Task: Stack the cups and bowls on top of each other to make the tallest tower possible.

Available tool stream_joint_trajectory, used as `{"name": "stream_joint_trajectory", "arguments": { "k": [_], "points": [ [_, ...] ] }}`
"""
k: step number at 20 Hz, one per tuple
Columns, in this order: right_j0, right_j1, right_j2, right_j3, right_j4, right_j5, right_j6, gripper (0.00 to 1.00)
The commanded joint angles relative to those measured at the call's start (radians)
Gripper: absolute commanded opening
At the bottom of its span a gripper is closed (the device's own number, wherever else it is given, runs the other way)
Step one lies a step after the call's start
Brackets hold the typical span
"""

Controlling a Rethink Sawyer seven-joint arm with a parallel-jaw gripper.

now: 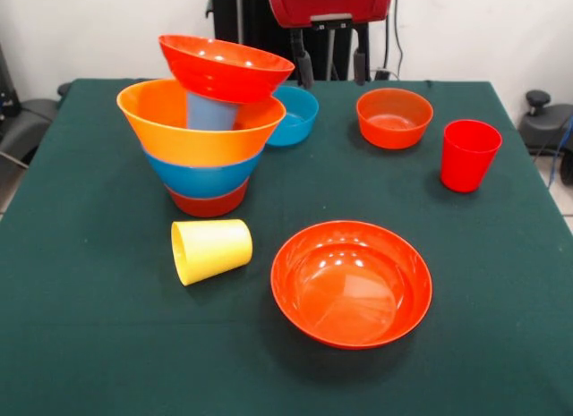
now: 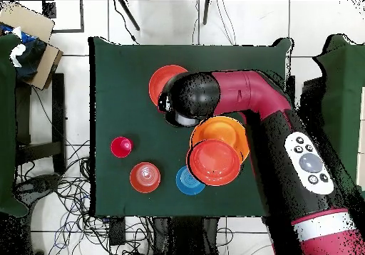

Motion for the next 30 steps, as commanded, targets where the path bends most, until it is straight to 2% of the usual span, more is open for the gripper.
{"name": "stream_joint_trajectory", "arguments": {
  "k": [1,6,11,21,30],
  "points": [
    [0.062,0.018,-0.070,-0.025,-0.053,-0.078,0.060,1.00],
    [0.068,0.012,-0.080,-0.020,-0.060,-0.101,0.055,1.00],
    [0.094,0.008,-0.123,0.011,-0.085,-0.123,0.085,1.00],
    [0.114,0.044,-0.170,0.036,-0.071,-0.169,0.081,1.00],
    [0.140,0.005,-0.210,0.093,-0.029,-0.188,0.110,1.00]
  ]
}}
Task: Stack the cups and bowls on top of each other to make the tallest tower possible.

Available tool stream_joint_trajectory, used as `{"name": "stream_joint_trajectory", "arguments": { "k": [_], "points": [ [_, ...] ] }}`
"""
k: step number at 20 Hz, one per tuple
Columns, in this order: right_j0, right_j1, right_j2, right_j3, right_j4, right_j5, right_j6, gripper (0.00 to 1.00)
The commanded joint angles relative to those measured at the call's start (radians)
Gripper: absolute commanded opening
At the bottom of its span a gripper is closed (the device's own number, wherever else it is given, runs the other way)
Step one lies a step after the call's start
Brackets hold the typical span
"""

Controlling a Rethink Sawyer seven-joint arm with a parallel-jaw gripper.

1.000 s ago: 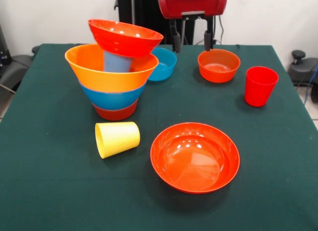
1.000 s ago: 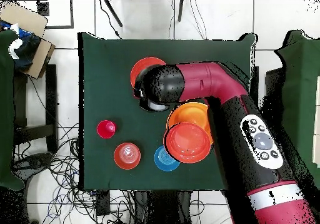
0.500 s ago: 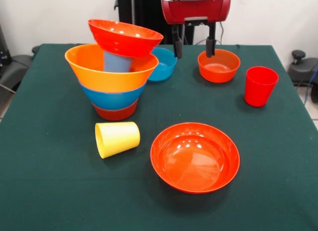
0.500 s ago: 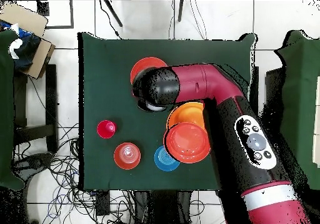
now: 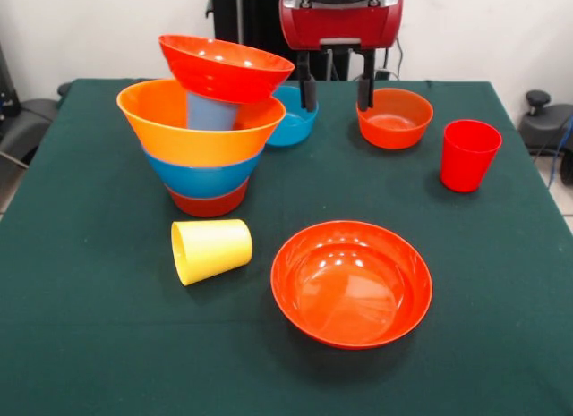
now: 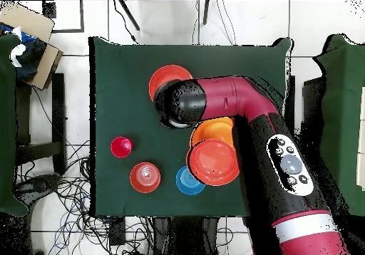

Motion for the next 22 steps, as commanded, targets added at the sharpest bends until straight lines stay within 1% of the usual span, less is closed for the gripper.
{"name": "stream_joint_trajectory", "arguments": {
  "k": [1,13,15,17,22],
  "points": [
    [0.039,-0.005,-0.079,0.102,-0.013,-0.053,0.110,1.00],
    [0.056,-0.006,-0.106,0.115,0.008,-0.072,0.111,1.00],
    [0.060,-0.009,-0.115,0.136,0.009,-0.088,0.125,1.00],
    [0.068,-0.013,-0.126,0.157,0.002,-0.124,0.146,1.00],
    [0.091,-0.023,-0.154,0.189,0.021,-0.148,0.177,1.00]
  ]
}}
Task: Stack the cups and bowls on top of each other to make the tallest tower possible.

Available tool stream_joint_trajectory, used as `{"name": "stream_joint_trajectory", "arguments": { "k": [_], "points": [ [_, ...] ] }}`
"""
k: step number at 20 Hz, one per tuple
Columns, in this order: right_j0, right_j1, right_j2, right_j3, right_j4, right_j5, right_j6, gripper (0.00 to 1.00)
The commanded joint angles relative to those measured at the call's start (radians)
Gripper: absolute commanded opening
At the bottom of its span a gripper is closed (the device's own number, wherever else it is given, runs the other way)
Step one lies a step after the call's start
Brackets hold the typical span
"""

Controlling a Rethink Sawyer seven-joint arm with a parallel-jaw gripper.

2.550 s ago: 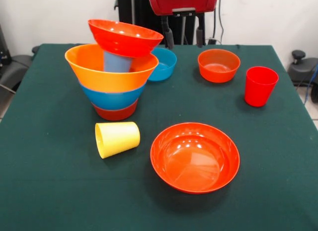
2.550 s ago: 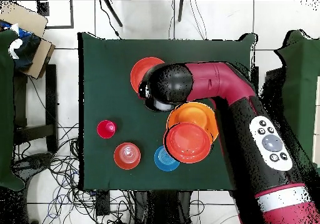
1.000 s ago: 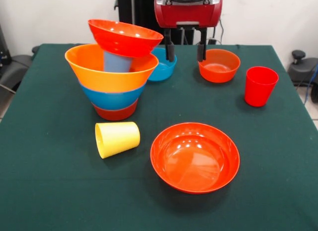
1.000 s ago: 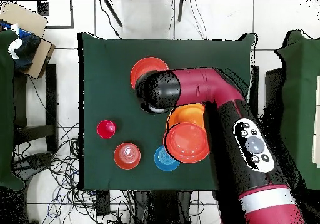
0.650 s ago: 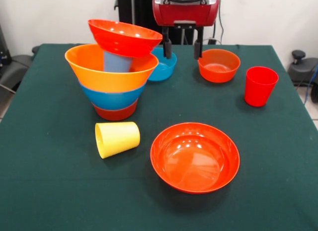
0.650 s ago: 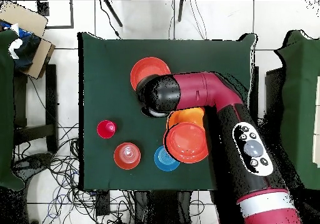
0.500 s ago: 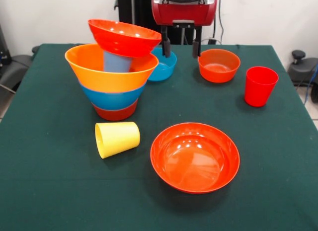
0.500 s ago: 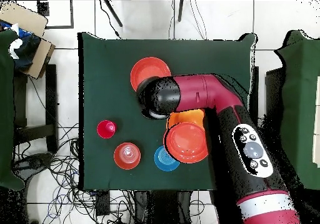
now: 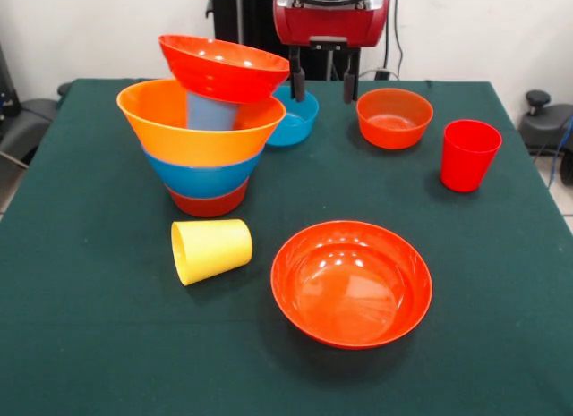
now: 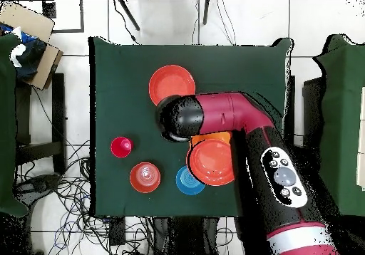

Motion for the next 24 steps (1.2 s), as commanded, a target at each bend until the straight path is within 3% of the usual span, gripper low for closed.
{"name": "stream_joint_trajectory", "arguments": {
  "k": [1,11,24],
  "points": [
    [0.059,0.004,-0.073,0.100,0.015,-0.093,0.179,1.00],
    [0.119,-0.053,-0.139,0.169,0.072,-0.114,0.211,1.00],
    [0.159,-0.008,-0.197,0.185,0.103,-0.165,0.187,1.00]
  ]
}}
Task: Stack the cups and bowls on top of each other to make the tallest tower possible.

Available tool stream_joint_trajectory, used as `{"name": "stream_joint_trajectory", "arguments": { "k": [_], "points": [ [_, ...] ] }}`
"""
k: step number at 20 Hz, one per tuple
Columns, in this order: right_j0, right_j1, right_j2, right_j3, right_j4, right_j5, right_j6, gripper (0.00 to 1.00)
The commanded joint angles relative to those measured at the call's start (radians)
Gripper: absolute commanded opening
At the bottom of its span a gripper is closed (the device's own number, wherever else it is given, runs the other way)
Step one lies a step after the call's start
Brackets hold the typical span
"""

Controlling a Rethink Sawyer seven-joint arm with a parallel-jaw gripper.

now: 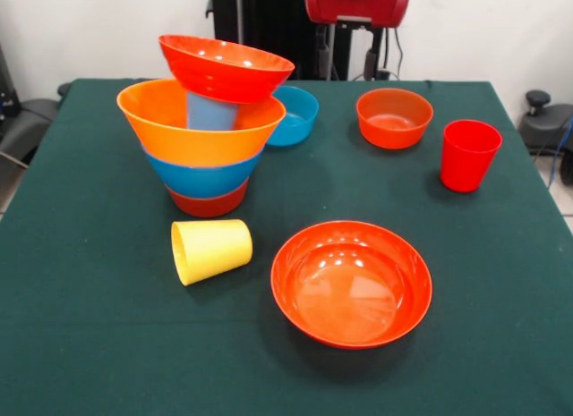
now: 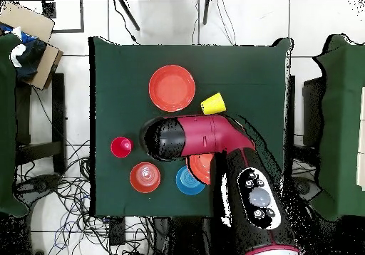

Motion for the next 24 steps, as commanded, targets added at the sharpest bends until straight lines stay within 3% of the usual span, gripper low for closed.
{"name": "stream_joint_trajectory", "arguments": {
  "k": [1,24],
  "points": [
    [0.037,0.052,-0.052,0.054,0.017,-0.081,0.173,1.00],
    [0.156,0.128,-0.160,0.088,0.091,-0.238,0.216,1.00]
  ]
}}
